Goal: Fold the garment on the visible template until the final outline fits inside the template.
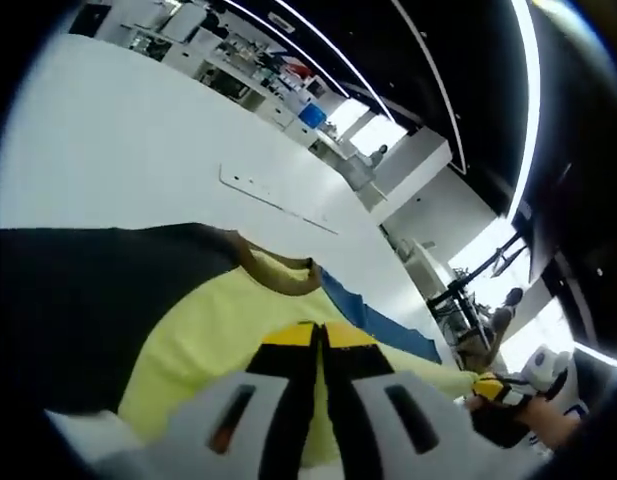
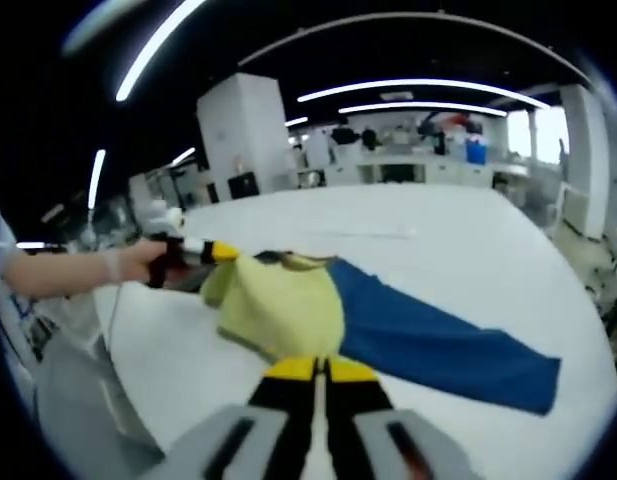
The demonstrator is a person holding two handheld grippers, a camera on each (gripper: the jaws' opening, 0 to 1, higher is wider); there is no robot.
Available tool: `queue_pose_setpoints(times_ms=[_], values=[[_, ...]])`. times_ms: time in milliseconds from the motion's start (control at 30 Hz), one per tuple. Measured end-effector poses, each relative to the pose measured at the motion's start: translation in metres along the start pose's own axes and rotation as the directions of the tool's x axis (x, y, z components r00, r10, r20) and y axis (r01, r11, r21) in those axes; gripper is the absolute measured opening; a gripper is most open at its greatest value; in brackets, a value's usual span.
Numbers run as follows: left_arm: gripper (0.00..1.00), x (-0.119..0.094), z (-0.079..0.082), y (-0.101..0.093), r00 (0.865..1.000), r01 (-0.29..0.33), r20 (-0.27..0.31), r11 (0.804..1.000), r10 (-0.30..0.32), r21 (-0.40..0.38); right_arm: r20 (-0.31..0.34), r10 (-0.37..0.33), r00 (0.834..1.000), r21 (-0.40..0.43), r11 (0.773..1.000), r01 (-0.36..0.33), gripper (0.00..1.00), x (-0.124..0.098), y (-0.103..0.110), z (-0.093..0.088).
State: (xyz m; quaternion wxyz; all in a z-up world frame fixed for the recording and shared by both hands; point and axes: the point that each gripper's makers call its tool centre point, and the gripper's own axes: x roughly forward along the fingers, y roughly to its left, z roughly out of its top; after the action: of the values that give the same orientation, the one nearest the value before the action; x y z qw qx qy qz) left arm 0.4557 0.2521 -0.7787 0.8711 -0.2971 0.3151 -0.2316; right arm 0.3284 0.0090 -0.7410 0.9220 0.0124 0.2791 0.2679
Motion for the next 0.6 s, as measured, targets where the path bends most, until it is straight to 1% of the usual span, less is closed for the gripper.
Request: queue_pose_setpoints(times_ms=[167, 233, 300, 367, 400, 500, 600], values=[[0.0, 0.007, -0.011, 0.007, 0.999, -0.039, -0.027, 0.999, 0.039, -0.009, -0.004, 0.01, 1.0, 0.007, 1.0, -0.01, 0.0, 0.002, 0.004, -0.002], [0.0, 0.006, -0.016, 0.008, 0.998, -0.048, -0.039, 0.999, 0.049, 0.005, -0.005, 0.009, 1.0, 0.014, 1.0, -0.009, 0.0, 0.002, 0.006, -0.003], [0.0, 0.004, -0.018, 0.006, 0.998, -0.044, -0.044, 0.999, 0.045, 0.032, -0.006, 0.009, 1.0, 0.019, 1.0, -0.009, 0.0, 0.001, 0.006, -0.004], [0.0, 0.001, -0.017, 0.001, 0.999, -0.023, -0.04, 0.998, 0.025, 0.055, -0.011, 0.005, 1.0, 0.015, 1.0, -0.004, 0.0, 0.001, 0.004, -0.006], [0.01, -0.001, -0.015, 0.001, 0.999, -0.018, -0.04, 0.998, 0.02, 0.059, -0.013, 0.005, 1.0, 0.018, 1.0, -0.005, 0.0, 0.001, 0.004, -0.007], [0.1, -0.005, -0.012, -0.003, 0.999, 0.005, -0.033, 0.998, -0.003, 0.069, -0.011, 0.004, 1.0, 0.025, 1.0, -0.004, 0.0, 0.0, 0.005, -0.007], [0.2, -0.011, -0.009, -0.006, 1.0, 0.012, -0.023, 0.996, -0.009, 0.092, -0.011, 0.003, 1.0, 0.025, 1.0, -0.003, 0.0, 0.0, 0.006, -0.007]])
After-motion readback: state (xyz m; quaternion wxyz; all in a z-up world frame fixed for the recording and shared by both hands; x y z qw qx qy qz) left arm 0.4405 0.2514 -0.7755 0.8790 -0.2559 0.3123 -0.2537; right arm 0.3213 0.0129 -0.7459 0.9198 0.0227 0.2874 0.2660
